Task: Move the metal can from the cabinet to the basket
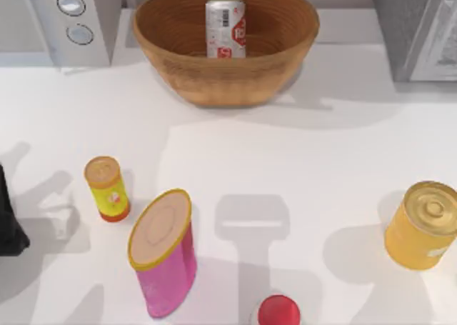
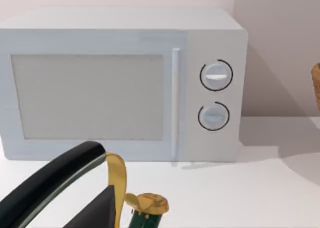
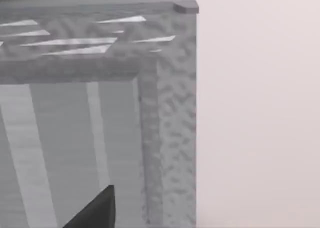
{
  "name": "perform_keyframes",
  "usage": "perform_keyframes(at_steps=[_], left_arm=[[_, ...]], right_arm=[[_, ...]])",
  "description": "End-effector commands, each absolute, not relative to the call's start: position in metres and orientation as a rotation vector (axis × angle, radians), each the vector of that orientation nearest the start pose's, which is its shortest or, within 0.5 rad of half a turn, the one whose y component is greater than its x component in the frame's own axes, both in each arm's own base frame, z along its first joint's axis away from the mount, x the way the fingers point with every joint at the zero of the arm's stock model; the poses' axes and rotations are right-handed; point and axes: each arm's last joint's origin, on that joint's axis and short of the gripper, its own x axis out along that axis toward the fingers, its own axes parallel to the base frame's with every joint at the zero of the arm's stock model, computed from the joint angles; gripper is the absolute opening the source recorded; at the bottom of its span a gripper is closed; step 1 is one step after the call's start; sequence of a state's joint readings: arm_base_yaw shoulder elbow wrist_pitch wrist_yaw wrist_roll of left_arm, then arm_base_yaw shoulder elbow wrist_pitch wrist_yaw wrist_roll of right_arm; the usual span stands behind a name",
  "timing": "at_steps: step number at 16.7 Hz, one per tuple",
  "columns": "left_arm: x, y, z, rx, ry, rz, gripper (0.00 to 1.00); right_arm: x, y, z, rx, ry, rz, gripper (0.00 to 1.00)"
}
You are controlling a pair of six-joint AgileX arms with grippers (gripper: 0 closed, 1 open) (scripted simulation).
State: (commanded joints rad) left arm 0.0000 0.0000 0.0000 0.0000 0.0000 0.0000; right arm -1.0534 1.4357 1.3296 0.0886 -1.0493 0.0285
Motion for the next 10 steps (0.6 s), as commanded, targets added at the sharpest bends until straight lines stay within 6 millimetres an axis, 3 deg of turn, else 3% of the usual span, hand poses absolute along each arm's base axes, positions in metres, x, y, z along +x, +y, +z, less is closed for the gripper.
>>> perform_keyframes(at_steps=[5, 8, 10], left_arm=[[0.106, -0.001, 0.160, 0.000, 0.000, 0.000, 1.00], [0.106, -0.001, 0.160, 0.000, 0.000, 0.000, 1.00], [0.106, -0.001, 0.160, 0.000, 0.000, 0.000, 1.00]], right_arm=[[0.166, -0.223, 0.481, 0.023, 0.015, 0.005, 1.00], [0.156, -0.203, 0.507, 0.006, 0.005, 0.003, 1.00], [0.154, -0.200, 0.510, 0.003, 0.003, 0.003, 1.00]])
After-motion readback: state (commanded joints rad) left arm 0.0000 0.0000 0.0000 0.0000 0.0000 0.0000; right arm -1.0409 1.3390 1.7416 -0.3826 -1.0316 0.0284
